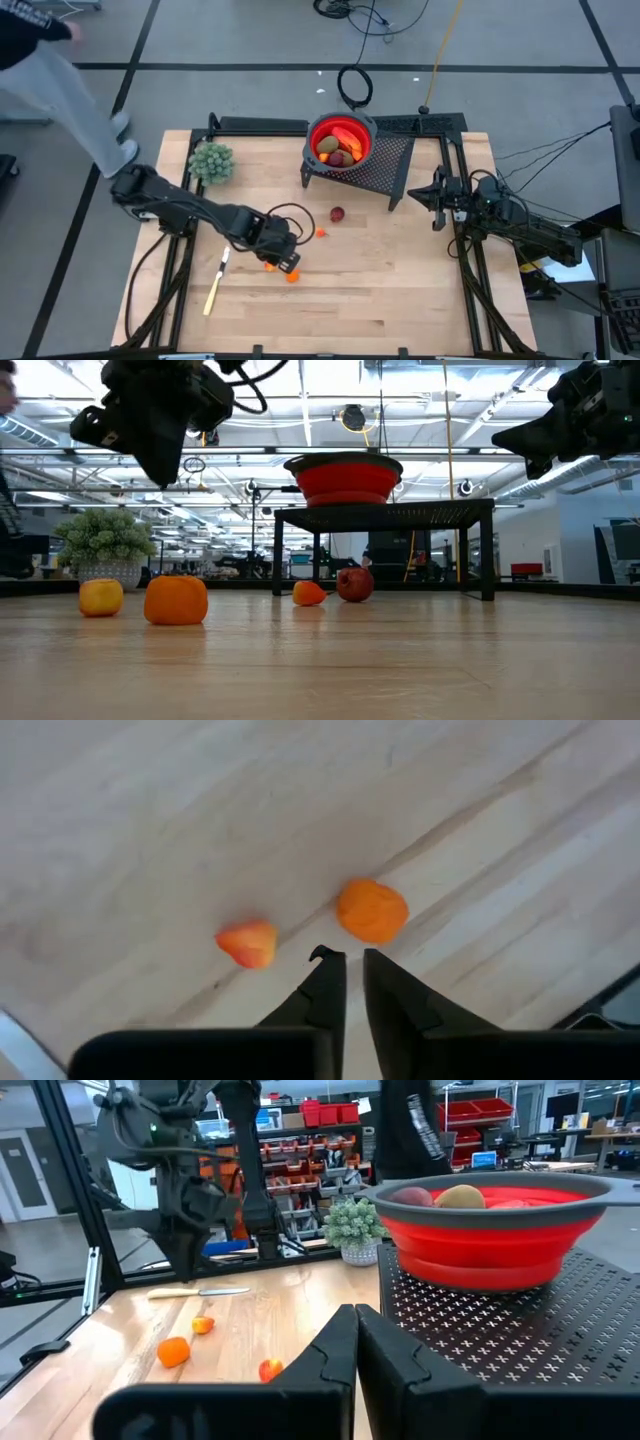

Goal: Pick & Place Fruit
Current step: Put the pear into the red strainer bowl on the shelf

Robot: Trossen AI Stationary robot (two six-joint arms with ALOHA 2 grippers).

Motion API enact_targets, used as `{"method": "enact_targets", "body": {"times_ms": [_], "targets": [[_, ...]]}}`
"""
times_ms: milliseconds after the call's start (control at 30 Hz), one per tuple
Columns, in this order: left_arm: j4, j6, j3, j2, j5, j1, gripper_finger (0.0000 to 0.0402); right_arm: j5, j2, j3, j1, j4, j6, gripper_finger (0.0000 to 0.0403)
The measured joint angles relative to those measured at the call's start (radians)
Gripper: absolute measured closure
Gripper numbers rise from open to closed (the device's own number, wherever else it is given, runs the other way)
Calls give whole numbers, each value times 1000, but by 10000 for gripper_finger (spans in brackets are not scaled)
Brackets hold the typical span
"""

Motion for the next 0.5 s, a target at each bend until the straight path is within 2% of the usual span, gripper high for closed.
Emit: {"method": "enact_targets", "body": {"times_ms": [267,500], "targets": [[-11,-179,0,54,43,2,294,0,0,0,0,0,0,403],[-85,-358,-4,69,60,0,214,-2,0,0,0,0,0,403]]}}
